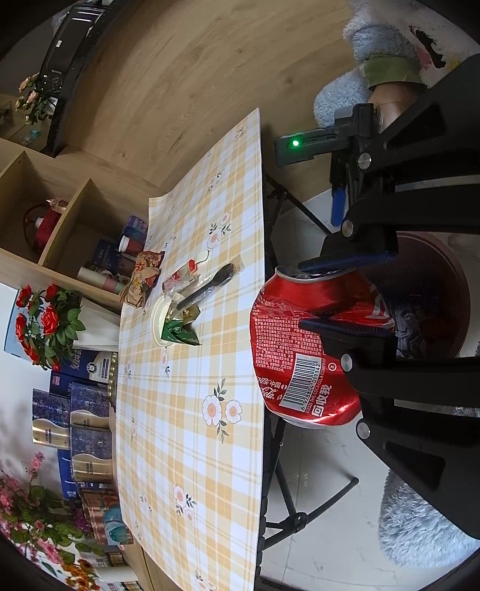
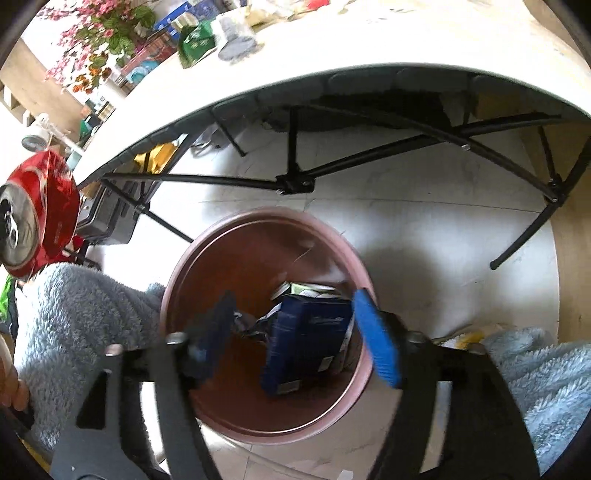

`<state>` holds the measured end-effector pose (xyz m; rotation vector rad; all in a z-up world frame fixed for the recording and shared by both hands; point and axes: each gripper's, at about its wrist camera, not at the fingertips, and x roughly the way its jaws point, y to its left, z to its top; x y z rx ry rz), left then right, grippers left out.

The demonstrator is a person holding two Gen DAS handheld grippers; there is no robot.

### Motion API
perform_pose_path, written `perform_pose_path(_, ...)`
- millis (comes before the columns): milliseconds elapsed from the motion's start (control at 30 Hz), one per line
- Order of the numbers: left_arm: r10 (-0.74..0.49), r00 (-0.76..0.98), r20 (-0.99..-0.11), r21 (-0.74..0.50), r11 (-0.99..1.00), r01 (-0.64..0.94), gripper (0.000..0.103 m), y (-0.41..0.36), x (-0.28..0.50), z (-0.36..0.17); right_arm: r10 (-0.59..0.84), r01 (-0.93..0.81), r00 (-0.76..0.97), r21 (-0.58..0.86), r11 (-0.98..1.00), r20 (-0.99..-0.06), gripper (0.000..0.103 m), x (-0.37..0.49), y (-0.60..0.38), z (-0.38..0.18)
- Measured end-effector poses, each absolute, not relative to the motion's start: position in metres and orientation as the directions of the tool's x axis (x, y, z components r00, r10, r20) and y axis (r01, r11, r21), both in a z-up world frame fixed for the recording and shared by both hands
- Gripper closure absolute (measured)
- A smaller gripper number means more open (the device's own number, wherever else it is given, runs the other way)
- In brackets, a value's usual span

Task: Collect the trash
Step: 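Carry the blue box and red can over the brown bin, then open the right tool dropping the box while the left tool drops the can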

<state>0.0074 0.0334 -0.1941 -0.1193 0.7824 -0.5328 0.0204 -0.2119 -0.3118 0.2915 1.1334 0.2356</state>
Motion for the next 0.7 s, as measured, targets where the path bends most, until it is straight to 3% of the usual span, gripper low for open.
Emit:
perform_pose_path(67, -0.498, 0.575, -0.649, -0.295, 0.862, 0.412, 0.078, 0.032, 0.008, -0.197, 0.305, -0.009, 0.418, 0.332, 0.943, -0.855, 0.014, 0.021, -0.216, -0.311)
perform_pose_path(200, -0.495, 0.553, -0.670, -0.298, 0.862, 0.410, 0.078, 0.028, 0.013, -0.202, 0.278, 0.047, 0.429, 0.329, 0.943, -0.860, 0.009, 0.022, -0.226, -0.313)
perform_pose_path(700, -0.493, 0.420, -0.762, -0.323, 0.851, 0.415, 0.078, 0.007, 0.032, -0.237, 0.242, 0.143, 0.425, 0.328, 0.934, -0.872, 0.006, 0.021, -0.241, -0.317)
